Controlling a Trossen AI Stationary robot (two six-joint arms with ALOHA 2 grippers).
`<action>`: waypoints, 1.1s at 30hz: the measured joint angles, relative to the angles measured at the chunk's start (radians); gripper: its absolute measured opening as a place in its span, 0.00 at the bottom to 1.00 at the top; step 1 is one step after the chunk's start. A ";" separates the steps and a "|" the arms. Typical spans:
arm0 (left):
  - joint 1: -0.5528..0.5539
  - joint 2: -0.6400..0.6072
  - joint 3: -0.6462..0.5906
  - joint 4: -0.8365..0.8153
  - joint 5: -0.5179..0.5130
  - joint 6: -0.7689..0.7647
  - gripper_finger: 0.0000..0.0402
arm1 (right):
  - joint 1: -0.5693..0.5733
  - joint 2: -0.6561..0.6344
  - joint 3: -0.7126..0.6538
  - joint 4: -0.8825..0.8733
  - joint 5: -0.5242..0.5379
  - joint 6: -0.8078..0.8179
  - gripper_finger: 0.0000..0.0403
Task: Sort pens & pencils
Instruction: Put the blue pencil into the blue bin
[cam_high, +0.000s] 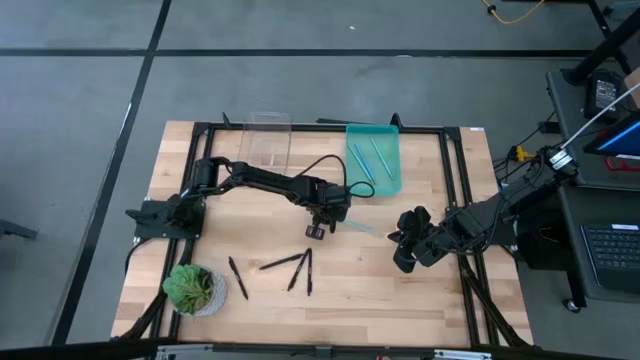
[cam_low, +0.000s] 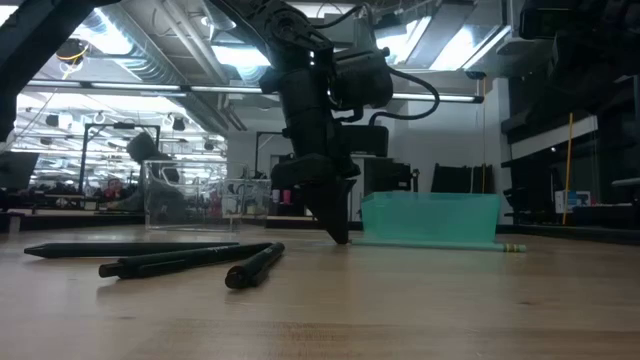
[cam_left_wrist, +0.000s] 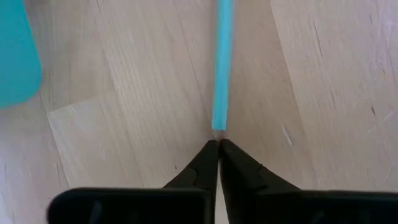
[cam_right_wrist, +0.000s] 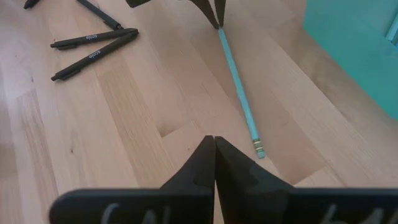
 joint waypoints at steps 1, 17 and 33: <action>0.000 0.000 0.000 0.000 0.000 0.000 0.01 | 0.000 0.000 0.000 0.000 0.000 0.000 0.01; 0.000 0.000 0.000 0.010 0.000 -0.008 0.00 | 0.000 0.031 0.000 0.000 -0.078 -0.001 0.11; 0.001 0.000 -0.001 0.016 0.005 -0.008 0.00 | -0.128 0.366 0.001 0.035 -0.113 -0.077 0.48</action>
